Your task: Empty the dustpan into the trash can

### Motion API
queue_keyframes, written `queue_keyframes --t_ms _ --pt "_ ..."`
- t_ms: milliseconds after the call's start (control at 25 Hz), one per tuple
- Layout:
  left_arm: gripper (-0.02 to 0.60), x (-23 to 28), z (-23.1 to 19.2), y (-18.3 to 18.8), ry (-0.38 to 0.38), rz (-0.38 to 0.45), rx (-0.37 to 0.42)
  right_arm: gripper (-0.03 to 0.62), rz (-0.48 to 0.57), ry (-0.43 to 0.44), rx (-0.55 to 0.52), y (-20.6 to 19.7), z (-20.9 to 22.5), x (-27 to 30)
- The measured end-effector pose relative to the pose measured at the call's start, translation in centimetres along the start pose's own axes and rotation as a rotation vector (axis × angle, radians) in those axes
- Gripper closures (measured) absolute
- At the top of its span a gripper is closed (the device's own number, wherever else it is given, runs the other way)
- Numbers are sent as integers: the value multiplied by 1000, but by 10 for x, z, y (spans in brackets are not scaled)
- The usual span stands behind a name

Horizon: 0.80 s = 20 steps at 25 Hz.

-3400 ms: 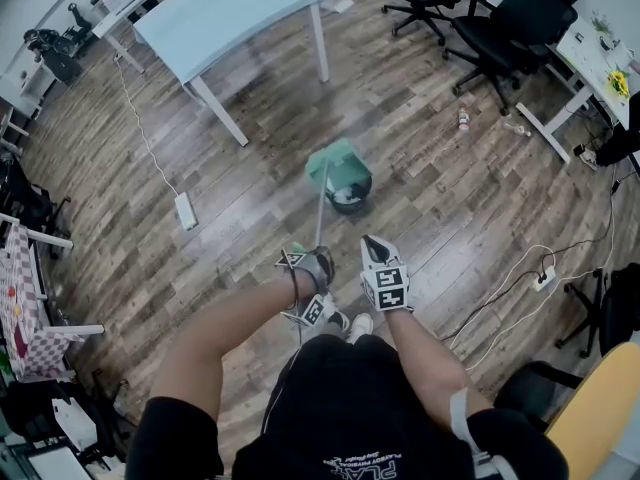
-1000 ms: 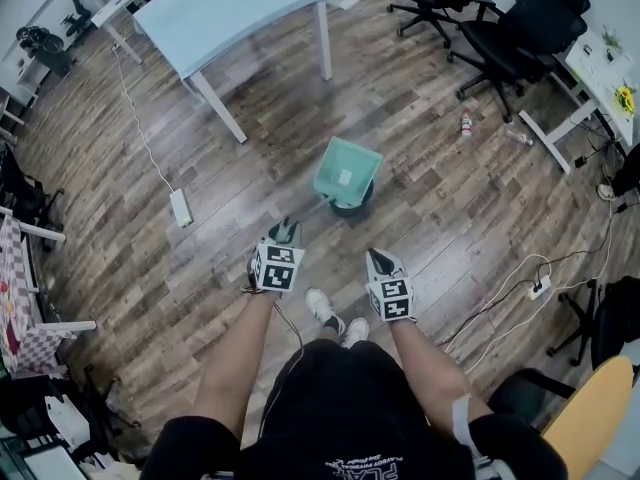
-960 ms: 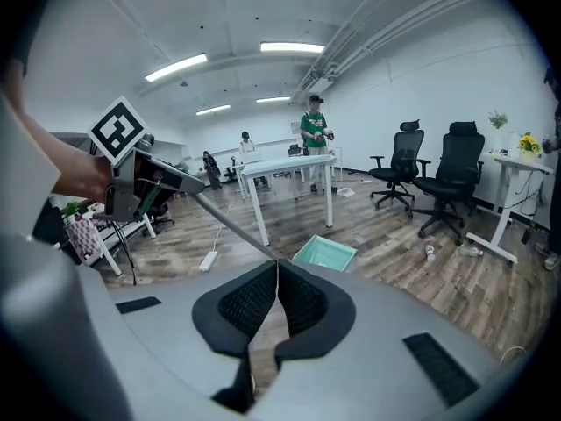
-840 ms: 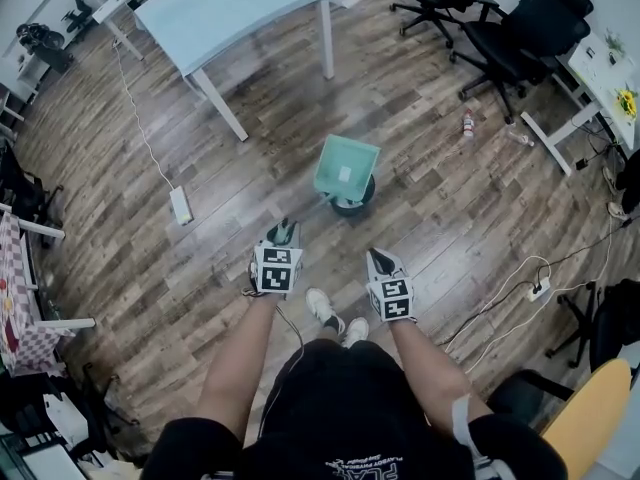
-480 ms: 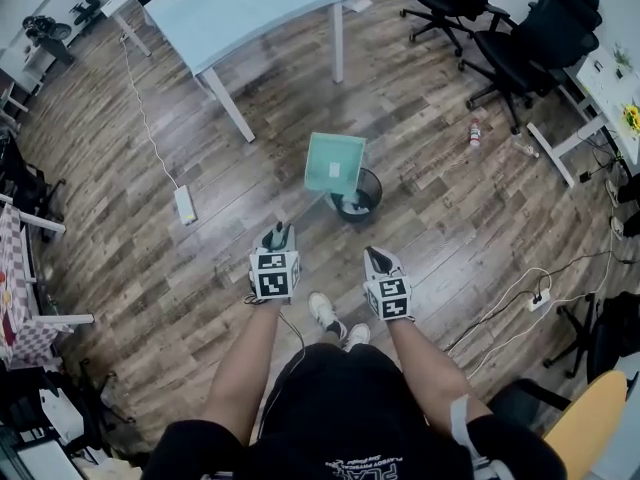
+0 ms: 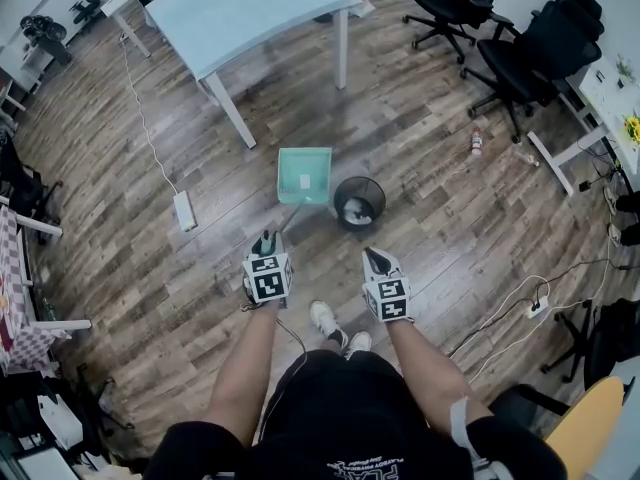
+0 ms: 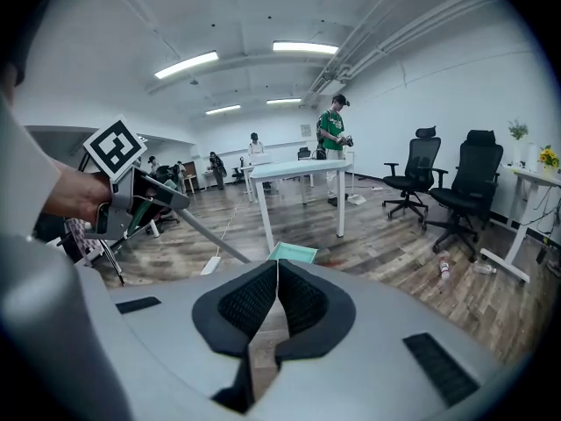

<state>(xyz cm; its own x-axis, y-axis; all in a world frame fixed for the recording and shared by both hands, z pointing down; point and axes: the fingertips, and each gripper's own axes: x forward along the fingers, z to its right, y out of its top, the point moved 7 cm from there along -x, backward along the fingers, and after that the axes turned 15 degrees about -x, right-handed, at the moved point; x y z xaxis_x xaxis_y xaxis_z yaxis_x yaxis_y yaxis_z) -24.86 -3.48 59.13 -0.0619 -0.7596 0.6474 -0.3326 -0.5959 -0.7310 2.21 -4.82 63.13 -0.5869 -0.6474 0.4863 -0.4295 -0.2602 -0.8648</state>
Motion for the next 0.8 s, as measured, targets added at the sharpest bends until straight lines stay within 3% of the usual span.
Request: queue_keyframes --t_ms 800 --pt "485 106 -45 -59 72 -277 -14 568 -69 9 3 4 -1 61"
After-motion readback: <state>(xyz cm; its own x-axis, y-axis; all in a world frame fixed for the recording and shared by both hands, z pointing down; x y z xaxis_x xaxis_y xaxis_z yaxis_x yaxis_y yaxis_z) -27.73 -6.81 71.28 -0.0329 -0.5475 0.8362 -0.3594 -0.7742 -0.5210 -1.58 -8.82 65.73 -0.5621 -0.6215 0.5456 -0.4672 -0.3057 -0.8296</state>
